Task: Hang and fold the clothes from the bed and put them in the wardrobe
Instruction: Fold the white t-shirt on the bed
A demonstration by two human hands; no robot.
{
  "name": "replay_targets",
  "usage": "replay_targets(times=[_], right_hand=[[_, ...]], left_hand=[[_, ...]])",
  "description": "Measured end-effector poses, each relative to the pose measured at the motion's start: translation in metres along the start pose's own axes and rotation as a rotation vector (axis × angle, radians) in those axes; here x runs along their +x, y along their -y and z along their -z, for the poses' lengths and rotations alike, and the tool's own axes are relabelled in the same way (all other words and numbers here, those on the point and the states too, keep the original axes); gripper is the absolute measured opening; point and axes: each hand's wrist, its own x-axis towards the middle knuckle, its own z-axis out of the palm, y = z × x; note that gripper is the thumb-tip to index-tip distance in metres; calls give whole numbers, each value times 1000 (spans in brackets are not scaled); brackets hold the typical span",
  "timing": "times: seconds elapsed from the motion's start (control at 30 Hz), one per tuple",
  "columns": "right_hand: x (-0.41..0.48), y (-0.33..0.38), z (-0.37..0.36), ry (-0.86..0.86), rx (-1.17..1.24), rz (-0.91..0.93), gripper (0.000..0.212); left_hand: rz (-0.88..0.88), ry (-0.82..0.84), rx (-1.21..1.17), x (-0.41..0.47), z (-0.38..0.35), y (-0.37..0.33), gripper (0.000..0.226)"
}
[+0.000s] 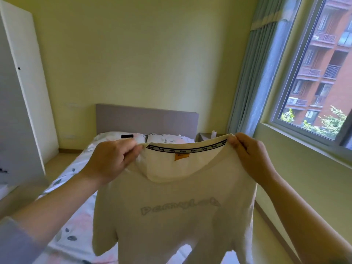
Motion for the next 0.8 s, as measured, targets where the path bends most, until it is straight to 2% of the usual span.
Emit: replay_targets(times=[0.1,0.17,0.27,0.43,0.6,0.7,0.8], right_hand=[[-27,14,25,-21,-11,44,43],[-47,26,44,-49,-9,57,39],[-78,46,70,-59,-54,71,31],[-118,72,97,-23,-104,62,36],[-160,56,103,78,-137,-23,34],[-191,32,92,175,-167,-111,36],[-212,5,71,231,-149,-193,35]], left_hand=[[30,-26,-29,-11,18,-29,42],[22,-48,-50,-17,31,-48,41],[-5,-35,-110,-30,51,-67,48],[-1,22,-188,-53,82,-84,52],[48,168,-245,-85,75,-97,47],[141,299,-294,-111,58,-100,49],[189,418,-288,-134,32,-100,36]])
